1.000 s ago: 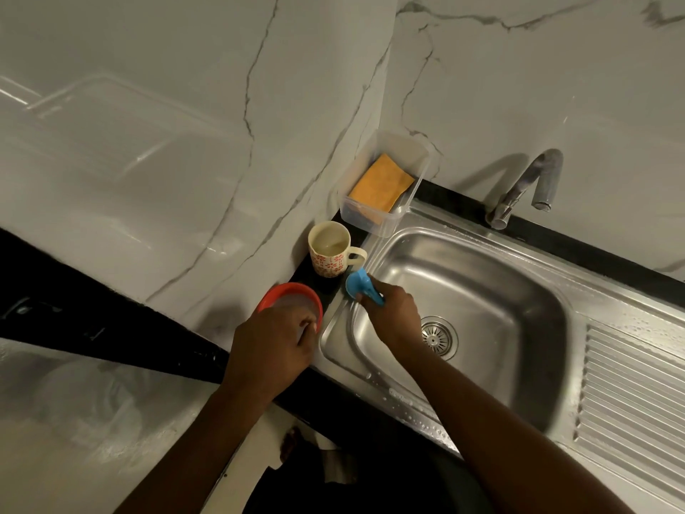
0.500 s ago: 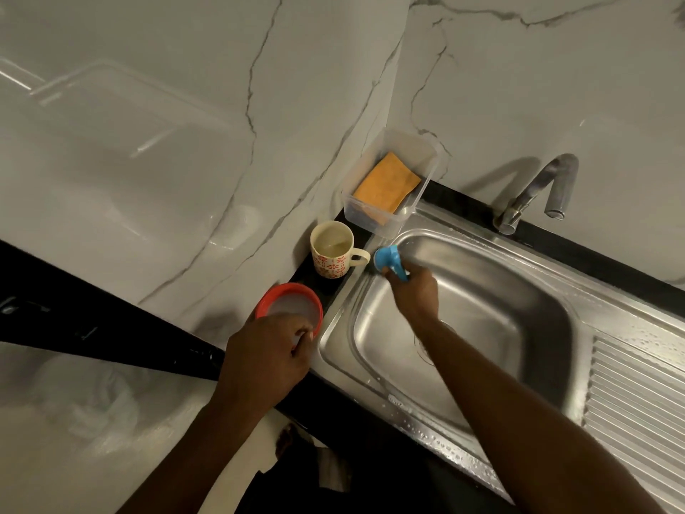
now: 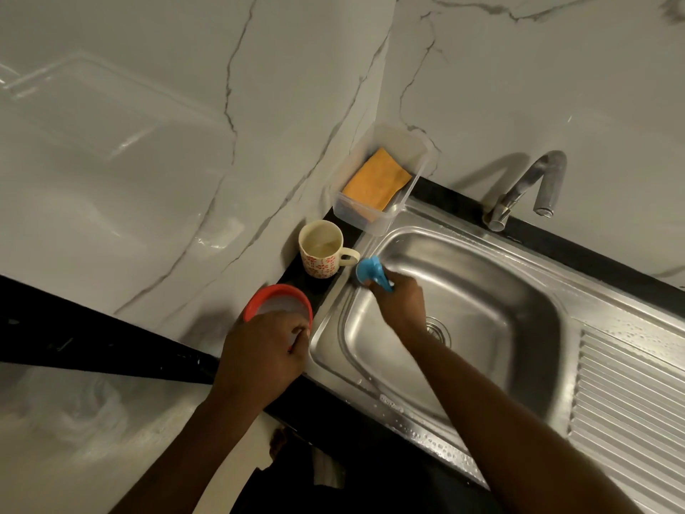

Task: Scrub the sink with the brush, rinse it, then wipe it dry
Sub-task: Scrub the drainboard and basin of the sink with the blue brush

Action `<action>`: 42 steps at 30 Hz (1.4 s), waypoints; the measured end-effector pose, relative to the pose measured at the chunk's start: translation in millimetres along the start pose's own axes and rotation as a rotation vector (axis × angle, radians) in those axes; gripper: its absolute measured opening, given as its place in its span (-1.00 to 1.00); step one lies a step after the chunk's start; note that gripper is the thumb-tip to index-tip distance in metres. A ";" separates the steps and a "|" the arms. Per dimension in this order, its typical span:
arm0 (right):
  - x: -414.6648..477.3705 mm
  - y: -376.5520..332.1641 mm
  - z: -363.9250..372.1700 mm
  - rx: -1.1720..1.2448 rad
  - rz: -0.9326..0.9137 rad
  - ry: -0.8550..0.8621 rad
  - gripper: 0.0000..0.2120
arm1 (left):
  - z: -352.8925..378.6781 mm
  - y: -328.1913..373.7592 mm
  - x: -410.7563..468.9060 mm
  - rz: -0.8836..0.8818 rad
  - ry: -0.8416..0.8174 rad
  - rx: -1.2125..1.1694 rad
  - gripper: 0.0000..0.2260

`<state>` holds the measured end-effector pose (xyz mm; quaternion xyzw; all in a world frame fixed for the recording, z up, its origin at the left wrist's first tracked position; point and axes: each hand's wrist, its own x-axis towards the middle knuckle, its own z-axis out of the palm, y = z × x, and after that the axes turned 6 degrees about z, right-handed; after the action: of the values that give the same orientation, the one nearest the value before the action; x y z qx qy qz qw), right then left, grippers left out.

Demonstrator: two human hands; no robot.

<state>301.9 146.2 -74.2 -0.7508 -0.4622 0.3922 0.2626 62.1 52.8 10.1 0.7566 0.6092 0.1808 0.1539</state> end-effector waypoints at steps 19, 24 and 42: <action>-101.3 43.1 -29.5 -0.445 -0.047 -0.380 -0.58 | -6.3 -7.1 -15.0 0.036 0.002 0.004 -0.91; -100.1 50.2 -46.2 -0.463 0.020 -0.352 -0.59 | -8.8 -6.3 -16.5 0.035 0.030 0.004 -0.93; -107.8 30.3 -28.9 -0.480 -0.027 -0.350 -0.57 | -12.9 -0.5 -22.7 0.062 0.012 -0.002 -0.92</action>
<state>312.2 35.1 -43.8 -0.7062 -0.5899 0.3916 -0.0009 51.3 30.9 19.4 0.7741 0.5861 0.1904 0.1453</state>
